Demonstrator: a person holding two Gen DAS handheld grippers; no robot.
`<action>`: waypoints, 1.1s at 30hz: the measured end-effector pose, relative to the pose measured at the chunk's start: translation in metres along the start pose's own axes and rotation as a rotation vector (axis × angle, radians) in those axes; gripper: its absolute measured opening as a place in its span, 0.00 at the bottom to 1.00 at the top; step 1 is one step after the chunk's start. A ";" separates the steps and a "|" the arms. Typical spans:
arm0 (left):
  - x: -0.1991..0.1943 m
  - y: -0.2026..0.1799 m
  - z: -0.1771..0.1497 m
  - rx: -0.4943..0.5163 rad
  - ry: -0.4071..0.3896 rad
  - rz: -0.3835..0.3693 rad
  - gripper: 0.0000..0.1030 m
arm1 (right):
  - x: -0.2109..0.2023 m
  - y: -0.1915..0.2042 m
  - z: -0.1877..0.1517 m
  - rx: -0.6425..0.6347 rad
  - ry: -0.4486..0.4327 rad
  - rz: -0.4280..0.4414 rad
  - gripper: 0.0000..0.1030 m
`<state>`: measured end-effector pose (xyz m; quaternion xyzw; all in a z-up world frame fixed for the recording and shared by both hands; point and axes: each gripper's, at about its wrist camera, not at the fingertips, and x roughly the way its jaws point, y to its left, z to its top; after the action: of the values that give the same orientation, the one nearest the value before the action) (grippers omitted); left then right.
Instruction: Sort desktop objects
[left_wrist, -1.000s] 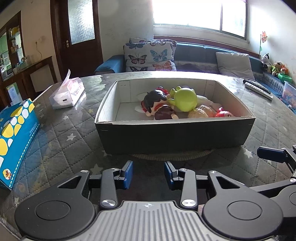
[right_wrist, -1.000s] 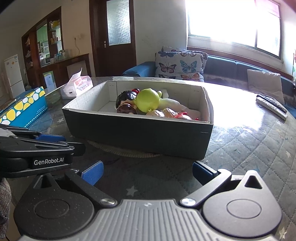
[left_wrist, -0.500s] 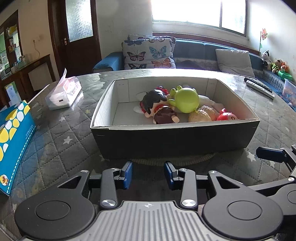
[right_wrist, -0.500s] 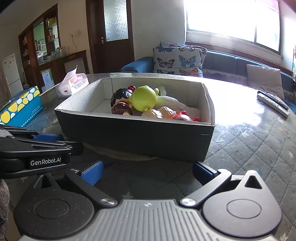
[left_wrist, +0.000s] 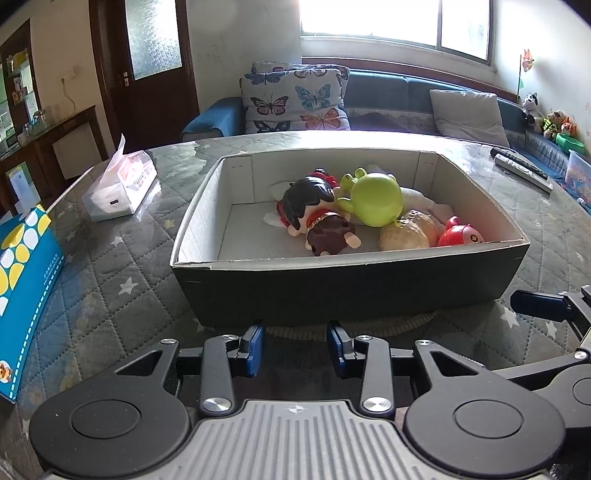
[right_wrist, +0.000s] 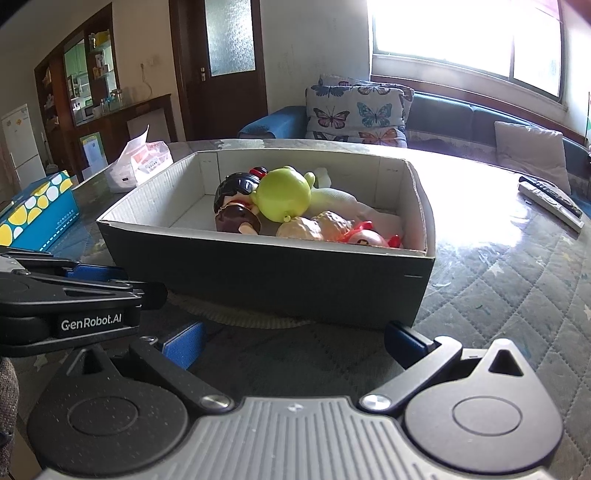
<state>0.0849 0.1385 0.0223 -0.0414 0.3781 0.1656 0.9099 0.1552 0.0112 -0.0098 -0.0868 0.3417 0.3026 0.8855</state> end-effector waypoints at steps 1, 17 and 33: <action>0.001 0.000 0.001 0.004 0.000 0.003 0.37 | 0.001 0.000 0.001 0.000 0.002 0.000 1.00; 0.012 -0.001 0.012 0.029 0.031 0.008 0.37 | 0.015 -0.006 0.007 0.013 0.026 0.000 1.00; 0.025 -0.001 0.015 0.028 0.064 0.005 0.37 | 0.028 -0.009 0.009 0.020 0.058 0.002 1.00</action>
<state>0.1113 0.1472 0.0154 -0.0329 0.4095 0.1610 0.8974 0.1818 0.0202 -0.0216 -0.0862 0.3703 0.2974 0.8758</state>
